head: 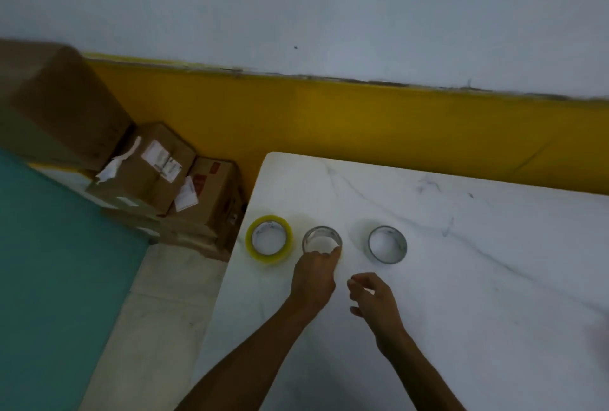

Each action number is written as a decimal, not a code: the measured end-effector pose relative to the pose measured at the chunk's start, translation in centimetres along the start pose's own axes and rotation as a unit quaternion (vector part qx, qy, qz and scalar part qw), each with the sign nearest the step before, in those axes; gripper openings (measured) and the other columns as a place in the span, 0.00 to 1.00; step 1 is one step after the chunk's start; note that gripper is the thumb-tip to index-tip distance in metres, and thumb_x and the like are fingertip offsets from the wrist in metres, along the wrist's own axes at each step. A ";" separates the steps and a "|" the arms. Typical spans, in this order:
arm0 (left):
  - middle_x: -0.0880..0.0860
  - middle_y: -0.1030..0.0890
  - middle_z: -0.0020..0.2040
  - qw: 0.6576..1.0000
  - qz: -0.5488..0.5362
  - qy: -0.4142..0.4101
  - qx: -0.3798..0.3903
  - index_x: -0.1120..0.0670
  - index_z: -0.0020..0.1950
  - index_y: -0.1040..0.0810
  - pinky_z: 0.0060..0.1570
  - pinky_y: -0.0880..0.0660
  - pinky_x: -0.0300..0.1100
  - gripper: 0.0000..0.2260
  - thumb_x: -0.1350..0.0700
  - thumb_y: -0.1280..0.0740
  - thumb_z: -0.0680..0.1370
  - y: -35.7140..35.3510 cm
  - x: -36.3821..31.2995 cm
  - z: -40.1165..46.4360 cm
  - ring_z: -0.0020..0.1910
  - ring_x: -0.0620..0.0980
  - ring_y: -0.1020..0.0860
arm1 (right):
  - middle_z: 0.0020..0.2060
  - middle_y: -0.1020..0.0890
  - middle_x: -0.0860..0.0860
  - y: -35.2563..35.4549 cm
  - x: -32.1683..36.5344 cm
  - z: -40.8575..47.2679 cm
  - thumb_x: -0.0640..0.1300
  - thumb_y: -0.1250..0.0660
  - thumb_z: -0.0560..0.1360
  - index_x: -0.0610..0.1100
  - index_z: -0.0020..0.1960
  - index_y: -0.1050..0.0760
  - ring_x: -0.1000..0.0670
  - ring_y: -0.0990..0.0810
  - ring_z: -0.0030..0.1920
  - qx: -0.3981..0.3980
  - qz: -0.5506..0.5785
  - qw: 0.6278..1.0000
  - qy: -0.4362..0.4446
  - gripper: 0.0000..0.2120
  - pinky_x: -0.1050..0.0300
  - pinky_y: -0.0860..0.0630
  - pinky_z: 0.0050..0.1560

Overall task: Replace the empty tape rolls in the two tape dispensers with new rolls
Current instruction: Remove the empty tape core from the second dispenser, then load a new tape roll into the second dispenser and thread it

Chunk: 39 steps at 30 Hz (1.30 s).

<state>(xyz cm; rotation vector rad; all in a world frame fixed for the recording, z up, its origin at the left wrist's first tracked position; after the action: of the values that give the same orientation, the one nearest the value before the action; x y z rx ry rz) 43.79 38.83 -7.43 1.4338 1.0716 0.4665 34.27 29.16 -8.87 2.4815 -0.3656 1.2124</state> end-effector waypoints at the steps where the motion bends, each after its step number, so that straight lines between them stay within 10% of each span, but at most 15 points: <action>1: 0.56 0.15 0.39 1.000 0.021 -0.008 0.022 0.54 0.62 0.20 0.34 0.21 0.43 0.24 0.63 0.26 0.66 -0.4 0.1 0.4 0.37 0.55 0.16 | 0.53 0.21 0.48 0.0 -0.2 0.2 0.48 0.35 0.77 0.48 0.49 0.23 0.48 0.20 0.50 -0.007 0.002 1.000 -0.003 0.04 0.60 0.21 0.41; 7: 0.56 0.16 0.50 0.997 0.019 -0.073 0.011 0.57 0.62 0.22 0.47 0.23 0.49 0.16 0.59 0.34 0.74 -1.8 0.6 1.7 0.50 0.58 0.20 | 0.50 0.19 0.47 -0.4 1.4 2.4 0.47 0.35 0.77 0.48 0.47 0.24 0.48 0.19 0.49 -0.040 0.001 0.999 0.006 0.03 0.56 0.19 0.42; 16: 0.59 0.19 0.45 0.994 0.009 -0.003 -0.105 0.60 0.51 0.21 0.41 0.22 0.47 0.13 0.59 0.33 0.68 3.1 5.4 2.5 0.43 0.58 0.20 | 0.44 0.20 0.45 -0.7 4.2 5.0 0.43 0.36 0.77 0.43 0.46 0.24 0.46 0.20 0.46 -0.053 0.008 0.999 0.012 0.04 0.51 0.19 0.45; 31: 0.63 0.19 0.51 0.985 -0.111 0.125 0.043 0.59 0.55 0.22 0.38 0.30 0.45 0.13 0.65 0.38 0.72 2.5 12.2 -0.3 0.49 0.62 0.21 | 0.45 0.19 0.40 -2.7 5.0 3.3 0.40 0.37 0.76 0.39 0.49 0.23 0.43 0.19 0.46 -0.055 -0.005 0.998 0.030 0.06 0.50 0.18 0.45; 39: 0.58 0.19 0.44 0.767 -0.590 0.250 0.042 0.59 0.53 0.22 0.34 0.20 0.41 0.06 0.64 0.36 0.78 8.3 7.9 -0.8 0.41 0.54 0.19 | 0.43 0.17 0.51 -3.3 8.1 -0.5 0.52 0.32 0.71 0.50 0.46 0.21 0.47 0.18 0.48 -0.041 0.041 0.991 0.120 0.08 0.45 0.19 0.52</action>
<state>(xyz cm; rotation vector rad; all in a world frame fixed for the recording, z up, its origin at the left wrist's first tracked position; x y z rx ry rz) 49.79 47.02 -1.97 0.4390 2.1832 -0.1632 40.03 31.76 -2.76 2.2387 -0.4464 1.4782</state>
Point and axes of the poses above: each hand's wrist, its own z-axis towards the middle knuckle, its own y-axis out of the back of the hand, x = y × z, the point moved 6 cm from there along z, towards the middle knuckle
